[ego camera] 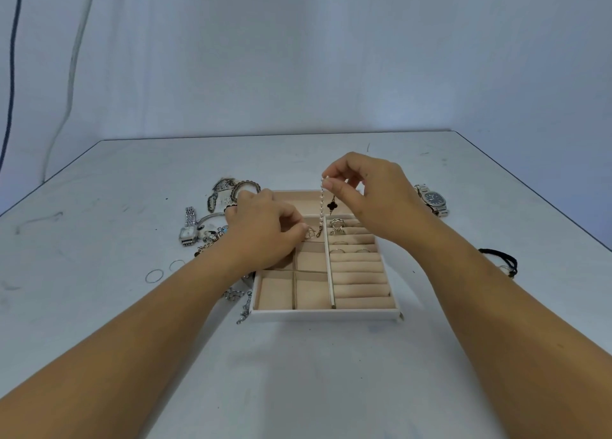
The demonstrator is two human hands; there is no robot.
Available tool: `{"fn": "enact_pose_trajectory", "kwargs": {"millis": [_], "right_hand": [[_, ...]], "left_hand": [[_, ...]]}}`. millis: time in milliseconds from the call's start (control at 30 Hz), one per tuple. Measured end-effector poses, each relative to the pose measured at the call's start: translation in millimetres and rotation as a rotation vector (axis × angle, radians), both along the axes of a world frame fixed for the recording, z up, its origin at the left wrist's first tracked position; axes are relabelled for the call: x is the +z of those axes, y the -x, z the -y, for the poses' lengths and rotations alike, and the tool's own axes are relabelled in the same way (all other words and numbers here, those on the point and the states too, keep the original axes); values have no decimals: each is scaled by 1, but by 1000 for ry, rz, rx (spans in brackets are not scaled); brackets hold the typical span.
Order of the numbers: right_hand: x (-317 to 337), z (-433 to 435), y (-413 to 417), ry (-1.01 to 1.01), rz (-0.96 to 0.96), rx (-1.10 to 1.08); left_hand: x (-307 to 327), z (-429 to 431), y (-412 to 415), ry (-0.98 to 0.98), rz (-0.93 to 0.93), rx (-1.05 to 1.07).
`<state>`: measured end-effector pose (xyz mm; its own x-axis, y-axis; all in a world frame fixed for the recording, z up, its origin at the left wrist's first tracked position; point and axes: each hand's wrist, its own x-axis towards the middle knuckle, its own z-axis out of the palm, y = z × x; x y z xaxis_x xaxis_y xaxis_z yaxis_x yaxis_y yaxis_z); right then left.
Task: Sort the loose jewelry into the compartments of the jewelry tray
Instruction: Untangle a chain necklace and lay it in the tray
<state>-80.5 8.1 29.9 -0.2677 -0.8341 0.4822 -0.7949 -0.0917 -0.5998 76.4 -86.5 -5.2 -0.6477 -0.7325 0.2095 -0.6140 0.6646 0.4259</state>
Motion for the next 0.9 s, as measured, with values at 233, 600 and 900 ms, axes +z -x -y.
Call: {"fn": "enact_pose_trajectory", "kwargs": {"millis": [233,600,900], "right_hand": [[-3,5,-3,4,13,7],[-22,14,-13,-110,-3,30],[-32,19,-16,-345,-385,-97]], "left_hand": [[7,2,-4,-12,-62,23],[-1,19,-29,25,-120,-9],[-9,18,-25,89,-106,-41]]}}
